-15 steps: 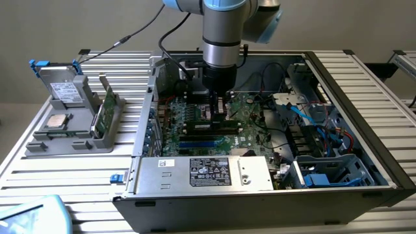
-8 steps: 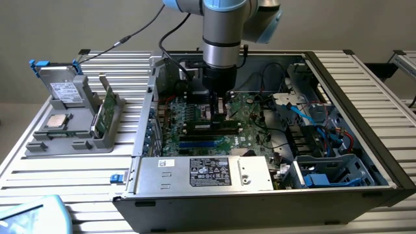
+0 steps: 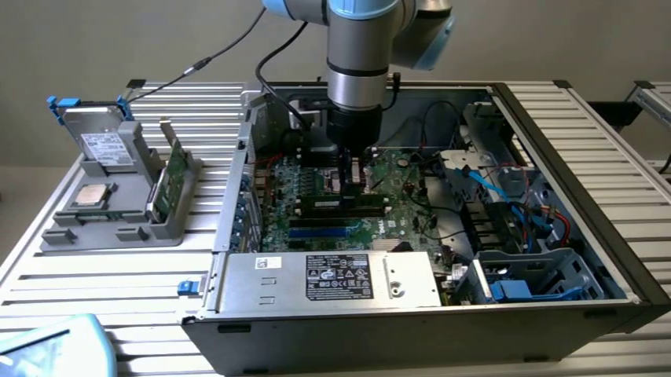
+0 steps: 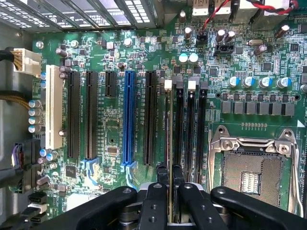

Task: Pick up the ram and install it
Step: 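Insert the ram into the slot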

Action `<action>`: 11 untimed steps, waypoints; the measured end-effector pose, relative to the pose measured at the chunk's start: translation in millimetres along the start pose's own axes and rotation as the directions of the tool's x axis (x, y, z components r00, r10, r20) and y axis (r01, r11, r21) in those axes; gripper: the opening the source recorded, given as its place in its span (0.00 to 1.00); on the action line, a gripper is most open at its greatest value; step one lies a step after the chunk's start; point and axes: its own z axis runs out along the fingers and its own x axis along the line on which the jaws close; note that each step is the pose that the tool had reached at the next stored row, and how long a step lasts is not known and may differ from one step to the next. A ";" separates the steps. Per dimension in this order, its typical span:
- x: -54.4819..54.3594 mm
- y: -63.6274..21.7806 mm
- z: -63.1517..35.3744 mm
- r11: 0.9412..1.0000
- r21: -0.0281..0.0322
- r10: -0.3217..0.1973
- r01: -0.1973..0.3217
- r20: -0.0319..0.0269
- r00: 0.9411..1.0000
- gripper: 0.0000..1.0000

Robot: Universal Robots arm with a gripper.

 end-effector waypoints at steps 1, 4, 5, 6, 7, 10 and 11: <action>0.0 0.0 0.0 1.000 0.000 0.000 0.000 0.000 1.000 0.15; 1.0 0.0 0.1 1.000 0.000 0.001 -0.001 0.000 1.000 0.15; 1.3 0.0 0.2 1.000 0.000 0.002 -0.002 0.000 1.000 0.15; 1.3 0.0 0.2 1.000 0.000 0.002 -0.002 0.001 1.000 0.15; 1.5 0.0 -0.2 1.000 0.000 0.002 -0.002 0.001 1.000 0.15; 2.0 0.1 -3.6 1.000 0.000 0.002 -0.002 0.001 1.000 0.15; 2.3 0.1 -5.6 1.000 0.000 0.003 -0.003 0.002 1.000 0.15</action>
